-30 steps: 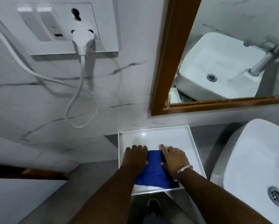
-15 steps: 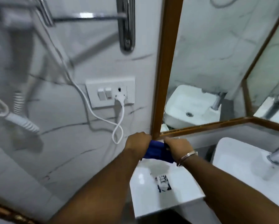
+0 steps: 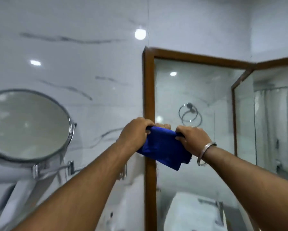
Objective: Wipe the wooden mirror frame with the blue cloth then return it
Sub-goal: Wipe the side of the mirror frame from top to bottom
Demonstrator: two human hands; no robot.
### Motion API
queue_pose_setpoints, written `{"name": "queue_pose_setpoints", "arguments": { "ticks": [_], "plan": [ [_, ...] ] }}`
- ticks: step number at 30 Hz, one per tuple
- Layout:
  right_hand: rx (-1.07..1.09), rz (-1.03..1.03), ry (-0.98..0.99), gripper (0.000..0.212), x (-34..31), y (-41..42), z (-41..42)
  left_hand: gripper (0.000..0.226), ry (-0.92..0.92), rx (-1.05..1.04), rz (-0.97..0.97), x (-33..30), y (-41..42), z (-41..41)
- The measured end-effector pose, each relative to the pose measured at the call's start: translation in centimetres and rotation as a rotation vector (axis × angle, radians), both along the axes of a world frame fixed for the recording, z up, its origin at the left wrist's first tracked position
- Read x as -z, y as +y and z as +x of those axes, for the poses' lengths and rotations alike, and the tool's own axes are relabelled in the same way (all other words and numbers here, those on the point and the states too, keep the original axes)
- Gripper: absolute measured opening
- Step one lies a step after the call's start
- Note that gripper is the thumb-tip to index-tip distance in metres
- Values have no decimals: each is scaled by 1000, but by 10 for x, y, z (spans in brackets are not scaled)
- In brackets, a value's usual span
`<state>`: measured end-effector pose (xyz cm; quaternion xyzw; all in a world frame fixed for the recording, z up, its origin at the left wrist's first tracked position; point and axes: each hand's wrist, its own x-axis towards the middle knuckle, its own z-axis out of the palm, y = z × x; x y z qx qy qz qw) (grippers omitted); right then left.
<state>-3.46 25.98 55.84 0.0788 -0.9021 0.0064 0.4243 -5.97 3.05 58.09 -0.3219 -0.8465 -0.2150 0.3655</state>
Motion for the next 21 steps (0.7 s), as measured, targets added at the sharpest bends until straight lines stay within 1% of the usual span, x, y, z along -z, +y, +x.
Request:
{"name": "queue_pose_setpoints", "arguments": {
  "ticks": [4,8,11,13,14,15,16,18,19,20,21],
  "plan": [
    [3,-10,199,12,-99,18,-15,22,219,-46,121,-93,18,-13],
    [-6,43,419,11,-167,26,-33,21,435,-150,236,-150,33,-27],
    [-46,-34,557,18,-204,22,-51,22,572,-204,319,-187,37,-41],
    [-87,-103,648,26,-219,15,-63,23,613,-242,329,-209,38,-49],
    [-142,-81,704,33,-222,10,-67,24,618,-268,312,-216,38,-52],
    [-217,-7,735,40,-222,4,-70,25,621,-287,287,-220,39,-53],
    [-312,99,725,46,-221,-1,-77,27,635,-305,255,-222,41,-57],
    [-446,287,554,52,-211,-7,-92,33,679,-346,215,-222,44,-63],
    [-459,320,458,55,-204,-7,-101,38,692,-363,211,-219,43,-65],
    [-435,346,412,60,-199,-6,-109,43,692,-368,213,-214,40,-67],
    [-382,375,426,64,-196,-4,-117,47,681,-361,210,-208,36,-71]
  ]
}}
